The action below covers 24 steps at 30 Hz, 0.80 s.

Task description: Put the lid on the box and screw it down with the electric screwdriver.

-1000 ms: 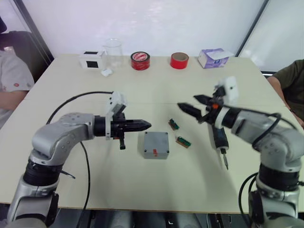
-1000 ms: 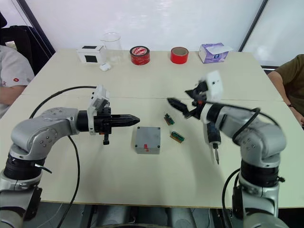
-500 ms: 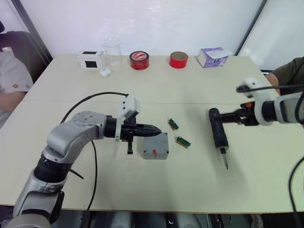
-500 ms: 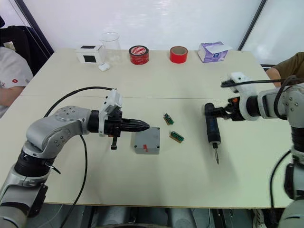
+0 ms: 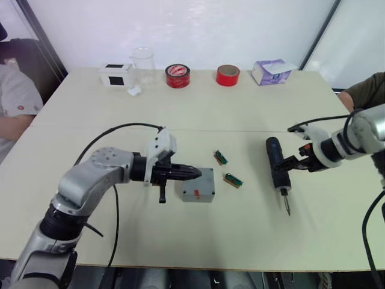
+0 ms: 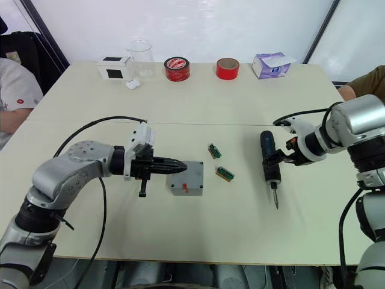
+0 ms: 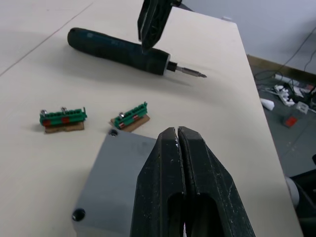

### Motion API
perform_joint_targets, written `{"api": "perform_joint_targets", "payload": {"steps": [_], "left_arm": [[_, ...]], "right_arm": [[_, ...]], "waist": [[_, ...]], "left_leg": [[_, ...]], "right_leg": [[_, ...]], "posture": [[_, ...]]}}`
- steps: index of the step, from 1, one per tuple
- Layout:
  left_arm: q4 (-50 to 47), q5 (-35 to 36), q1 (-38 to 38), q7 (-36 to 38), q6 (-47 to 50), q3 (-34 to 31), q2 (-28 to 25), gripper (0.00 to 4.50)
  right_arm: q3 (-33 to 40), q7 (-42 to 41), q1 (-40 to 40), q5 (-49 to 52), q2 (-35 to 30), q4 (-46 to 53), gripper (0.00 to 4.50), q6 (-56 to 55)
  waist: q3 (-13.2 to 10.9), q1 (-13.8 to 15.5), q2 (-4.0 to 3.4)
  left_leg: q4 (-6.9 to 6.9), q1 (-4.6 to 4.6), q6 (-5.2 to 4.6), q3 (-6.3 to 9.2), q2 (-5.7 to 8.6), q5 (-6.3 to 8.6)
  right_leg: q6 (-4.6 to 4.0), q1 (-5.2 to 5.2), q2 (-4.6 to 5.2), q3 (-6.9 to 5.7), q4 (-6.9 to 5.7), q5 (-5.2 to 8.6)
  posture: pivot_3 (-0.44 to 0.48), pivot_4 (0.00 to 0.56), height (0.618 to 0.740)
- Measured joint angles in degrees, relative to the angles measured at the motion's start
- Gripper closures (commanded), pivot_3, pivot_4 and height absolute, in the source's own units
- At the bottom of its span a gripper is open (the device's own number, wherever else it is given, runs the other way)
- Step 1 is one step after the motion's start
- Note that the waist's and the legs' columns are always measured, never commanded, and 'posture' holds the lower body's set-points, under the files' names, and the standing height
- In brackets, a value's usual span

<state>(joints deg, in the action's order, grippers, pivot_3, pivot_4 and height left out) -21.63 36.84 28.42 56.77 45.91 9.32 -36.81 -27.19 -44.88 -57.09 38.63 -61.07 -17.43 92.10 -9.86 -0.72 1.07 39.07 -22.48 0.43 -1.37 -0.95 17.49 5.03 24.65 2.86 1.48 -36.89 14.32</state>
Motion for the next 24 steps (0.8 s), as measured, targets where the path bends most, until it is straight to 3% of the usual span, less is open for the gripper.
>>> {"api": "perform_joint_targets", "payload": {"steps": [15,18,24], "left_arm": [[0.4,0.0,-0.7,-2.2,0.0,-1.4,-0.5,4.50],[0.4,0.0,-0.8,-2.8,0.0,-1.4,-0.3,4.50],[0.4,0.0,-1.3,-4.1,0.0,-1.6,-0.2,4.50]], "right_arm": [[-11.8,-11.5,-4.8,-12.1,5.6,-9.8,0.04,-6.9],[-12.6,-13.4,-5.4,-14.9,7.0,-12.3,0.63,-8.4],[-13.5,-15.8,-5.8,-19.2,8.2,-14.8,2.57,-9.8]], "waist": [[0.0,-0.3,0.04],[0.1,-0.5,0.18],[0.1,-0.4,0.19]], "left_leg": [[0.03,0.07,-0.01,0.00,-0.01,0.01],[0.05,0.13,-0.01,0.00,-0.02,0.00],[0.06,0.14,-0.01,0.02,-0.03,0.00]], "right_leg": [[0.00,-0.03,-0.04,-0.01,-0.04,-0.01],[-0.01,-0.10,-0.06,-0.02,-0.04,-0.01],[-0.03,-0.11,-0.07,-0.03,-0.07,-0.03]], "posture": [[0.000,0.150,0.740],[0.000,0.150,0.740],[0.000,0.150,0.740]]}}
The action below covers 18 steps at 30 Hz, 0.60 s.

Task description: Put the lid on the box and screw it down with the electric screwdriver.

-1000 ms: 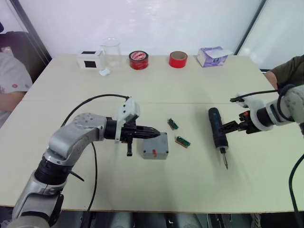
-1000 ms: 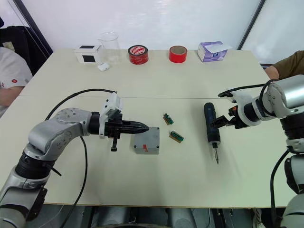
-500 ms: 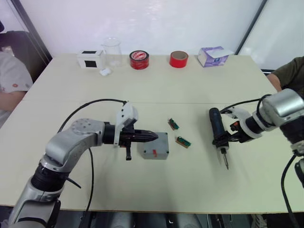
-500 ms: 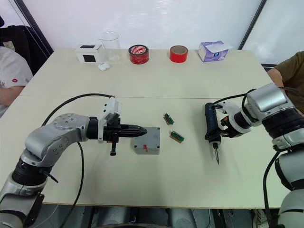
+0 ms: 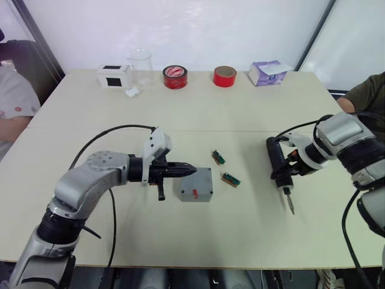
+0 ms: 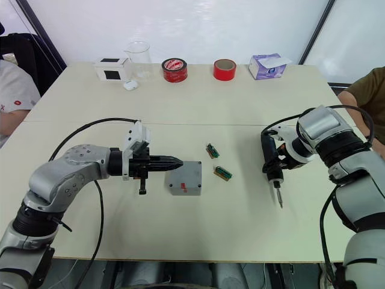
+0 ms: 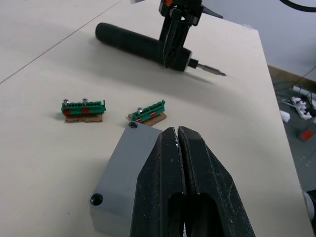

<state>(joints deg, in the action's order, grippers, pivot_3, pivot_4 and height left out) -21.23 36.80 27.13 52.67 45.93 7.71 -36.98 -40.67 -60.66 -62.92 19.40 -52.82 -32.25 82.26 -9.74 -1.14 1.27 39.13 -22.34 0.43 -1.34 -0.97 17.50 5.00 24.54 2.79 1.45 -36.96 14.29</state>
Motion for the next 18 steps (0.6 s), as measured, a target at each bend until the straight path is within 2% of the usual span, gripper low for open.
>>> {"api": "perform_joint_targets", "payload": {"steps": [7,10,12,14,17,18], "left_arm": [[0.7,0.0,0.0,-0.4,0.0,-0.6,-0.2,4.50],[2.9,-0.2,0.0,-0.2,-0.3,-2.1,-0.9,4.50],[4.8,-0.9,0.1,0.2,-0.6,-2.5,-1.8,4.50],[6.2,-1.3,0.4,0.8,-1.4,-2.5,-1.7,4.50],[6.7,-1.6,1.7,1.7,-1.7,-2.2,-1.6,4.50],[6.8,-1.8,2.1,2.1,-1.8,-2.2,-1.7,4.50]], "right_arm": [[1.7,-1.2,-0.8,-2.8,1.5,-4.2,2.66,-1.0],[8.5,2.3,-2.5,-3.4,2.6,-7.4,2.66,-3.9],[18.0,5.0,-4.1,-2.0,2.6,-6.6,2.66,-4.9],[30.8,9.1,-3.6,0.9,4.1,-0.4,2.66,-6.2],[50.1,17.1,3.6,6.1,12.4,16.3,2.66,-11.7],[54.2,19.1,6.3,7.6,15.7,21.5,2.66,-13.3]], "waist": [[0.0,0.0,0.00],[-0.3,0.0,-0.51],[-0.5,0.1,-0.84],[-0.5,0.2,-0.84],[-0.5,0.3,-0.79],[-0.5,0.4,-0.79]], "left_leg": [[0.01,0.00,0.01,-0.03,0.00,0.00],[0.02,-0.10,0.04,-0.15,0.06,-0.03],[0.00,-0.22,0.05,-0.17,0.09,-0.03],[-0.08,-0.30,0.05,-0.07,0.00,-0.03],[-0.24,-0.41,0.03,0.06,-0.12,-0.02],[-0.24,-0.52,0.04,0.08,-0.14,-0.02]], "right_leg": [[-0.07,0.00,0.01,0.00,0.00,-0.04],[-0.09,0.17,0.08,0.09,-0.03,-0.06],[0.02,0.35,0.06,0.14,-0.16,-0.12],[0.03,0.43,-0.10,0.06,-0.14,-0.13],[-0.02,0.49,-0.18,-0.04,-0.05,-0.09],[-0.02,0.55,-0.18,-0.06,-0.04,-0.09]], "posture": [[0.000,0.150,0.740],[0.000,0.150,0.740],[0.000,0.150,0.740],[0.000,0.150,0.740],[0.000,0.150,0.740],[0.000,0.150,0.740]]}}
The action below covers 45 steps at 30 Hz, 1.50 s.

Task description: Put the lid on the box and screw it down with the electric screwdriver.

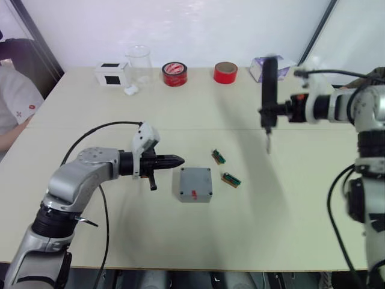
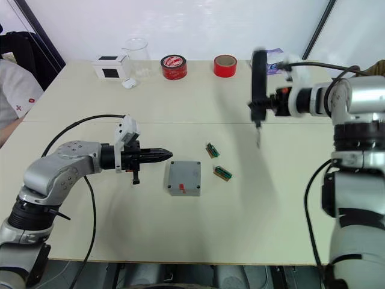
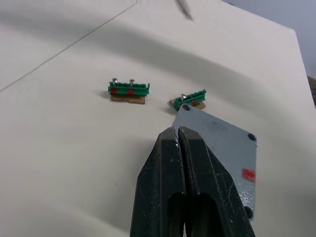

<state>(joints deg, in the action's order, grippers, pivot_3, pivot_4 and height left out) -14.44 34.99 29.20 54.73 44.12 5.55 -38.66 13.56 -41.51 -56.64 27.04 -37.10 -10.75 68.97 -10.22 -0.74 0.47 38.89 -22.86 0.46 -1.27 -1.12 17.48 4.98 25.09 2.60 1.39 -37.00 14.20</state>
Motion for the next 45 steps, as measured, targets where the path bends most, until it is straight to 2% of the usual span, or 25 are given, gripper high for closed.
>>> {"api": "perform_joint_targets", "payload": {"steps": [1,5,8,11,16,24,31,45], "left_arm": [[0.1,-0.4,0.4,0.4,-0.2,0.2,-0.1,4.50],[1.4,-1.9,0.7,2.1,-0.7,1.6,-0.2,4.50],[1.6,-2.9,0.9,3.3,-1.0,3.2,-0.3,4.50],[1.3,-4.0,0.9,4.0,-1.2,5.0,-0.1,4.50],[0.4,-5.8,0.8,4.2,-2.1,7.1,0.7,4.50],[0.4,-9.6,0.7,3.9,-3.9,10.1,1.8,4.50],[0.4,-12.1,0.7,5.0,-7.4,11.9,2.1,4.50],[0.5,-13.1,0.6,5.6,-7.5,11.9,2.6,4.50]], "right_arm": [[4.2,2.8,4.0,2.2,4.6,7.2,2.66,-1.6],[9.7,9.0,13.6,10.4,15.5,25.1,2.66,-1.6],[9.1,10.8,18.4,15.6,19.4,35.8,2.66,-2.8],[6.5,12.4,23.0,17.2,21.3,42.0,2.66,-5.7],[2.7,14.6,29.2,16.7,21.8,43.9,2.66,-9.9],[-2.6,14.9,33.0,13.4,17.6,44.5,2.66,-17.2],[-7.7,16.0,36.2,8.7,17.4,44.2,2.66,-22.8],[-8.8,14.7,38.4,7.5,15.0,43.1,2.66,-27.9]], "waist": [[0.0,0.1,-0.03],[0.0,0.2,-0.08],[0.0,0.0,-0.07],[0.0,0.0,-0.06],[0.0,-0.1,-0.06],[0.0,-0.2,-0.06],[0.0,-0.1,-0.06],[0.0,-0.1,-0.03]], "left_leg": [[0.06,-0.22,0.02,0.00,-0.03,-0.01],[0.25,-0.55,0.21,-0.03,0.14,-0.12],[0.30,-0.49,0.22,-0.08,0.28,-0.13],[0.32,-0.41,0.22,-0.07,0.36,-0.13],[0.32,-0.41,0.22,-0.06,0.45,-0.14],[0.32,-0.39,0.22,-0.02,0.34,-0.14],[0.32,-0.35,0.22,-0.03,0.30,-0.14],[0.33,-0.18,0.22,-0.03,0.30,-0.14]], "right_leg": [[0.00,0.24,0.04,0.00,-0.06,0.00],[0.08,0.49,0.41,0.00,-0.18,-0.06],[0.25,0.35,0.56,0.03,-0.09,-0.15],[0.27,0.23,0.60,0.02,-0.07,-0.16],[0.27,0.25,0.55,0.01,-0.09,-0.16],[0.27,0.26,0.33,0.02,-0.09,-0.16],[0.26,0.24,0.29,0.03,-0.10,-0.16],[0.26,0.07,0.29,0.03,-0.10,-0.16]], "posture": [[0.000,0.150,0.740],[0.000,0.150,0.740],[0.000,0.150,0.740],[0.000,0.150,0.740],[0.000,0.150,0.740],[0.000,0.150,0.740],[0.000,0.150,0.740],[0.000,0.150,0.740]]}}
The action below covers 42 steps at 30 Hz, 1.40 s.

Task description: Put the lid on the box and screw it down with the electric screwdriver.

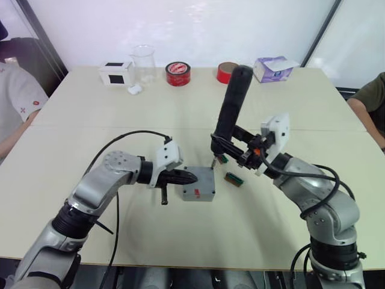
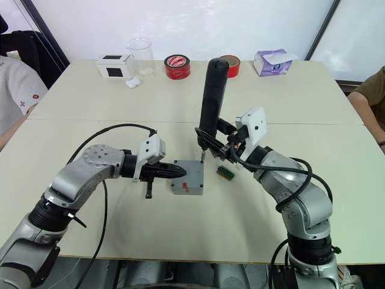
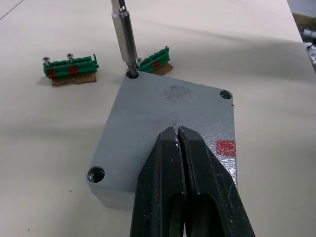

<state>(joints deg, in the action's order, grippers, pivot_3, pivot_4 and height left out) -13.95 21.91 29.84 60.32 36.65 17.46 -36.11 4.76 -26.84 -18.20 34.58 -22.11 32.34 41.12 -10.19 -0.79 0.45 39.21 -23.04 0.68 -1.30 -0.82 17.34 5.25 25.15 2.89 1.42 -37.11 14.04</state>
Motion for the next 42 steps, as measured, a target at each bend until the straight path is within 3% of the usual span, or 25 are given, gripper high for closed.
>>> {"api": "perform_joint_targets", "payload": {"steps": [11,21,28,33,42], "left_arm": [[0.4,-0.5,-0.2,0.5,0.0,0.1,0.3,4.50],[0.4,-1.4,-0.9,0.5,0.0,0.2,0.3,4.50],[0.5,-1.5,-1.4,0.6,-0.1,0.3,0.3,4.50],[0.5,-1.6,-2.3,0.5,-0.7,0.3,0.3,4.50],[0.5,-1.7,-2.3,0.5,-0.7,0.3,0.3,4.50]], "right_arm": [[-2.2,-1.8,2.5,-2.3,-2.5,0.3,2.66,-4.7],[-6.6,2.6,2.1,-4.3,-2.2,1.3,2.66,-2.5],[-6.9,5.2,1.1,-4.5,-0.7,0.7,2.66,-0.4],[-6.9,5.5,1.7,-4.5,-0.7,0.6,2.66,-0.4],[-6.9,5.5,2.1,-4.9,-0.8,1.1,2.66,-0.4]], "waist": [[0.0,0.0,0.05],[0.6,-0.1,0.58],[0.9,0.0,0.70],[0.9,0.0,0.69],[0.9,0.0,0.69]], "left_leg": [[-0.03,0.67,-0.03,0.01,-0.02,0.02],[-0.06,0.96,-0.03,0.02,-0.13,0.02],[-0.07,1.04,-0.03,0.03,-0.15,0.02],[-0.20,1.73,-0.21,0.03,-0.19,0.13],[-0.20,1.74,-0.25,0.03,-0.31,0.15]], "right_leg": [[0.00,-0.67,-0.02,0.00,0.09,0.02],[-0.12,-0.89,-0.14,0.01,0.04,0.08],[-0.21,-0.98,-0.14,0.01,0.05,0.13],[-0.32,-1.68,-0.13,0.00,0.20,0.26],[-0.34,-1.70,-0.12,0.00,0.24,0.28]], "posture": [[0.000,0.150,0.740],[0.000,0.150,0.740],[0.000,0.150,0.740],[0.000,0.150,0.740],[0.000,0.150,0.740]]}}
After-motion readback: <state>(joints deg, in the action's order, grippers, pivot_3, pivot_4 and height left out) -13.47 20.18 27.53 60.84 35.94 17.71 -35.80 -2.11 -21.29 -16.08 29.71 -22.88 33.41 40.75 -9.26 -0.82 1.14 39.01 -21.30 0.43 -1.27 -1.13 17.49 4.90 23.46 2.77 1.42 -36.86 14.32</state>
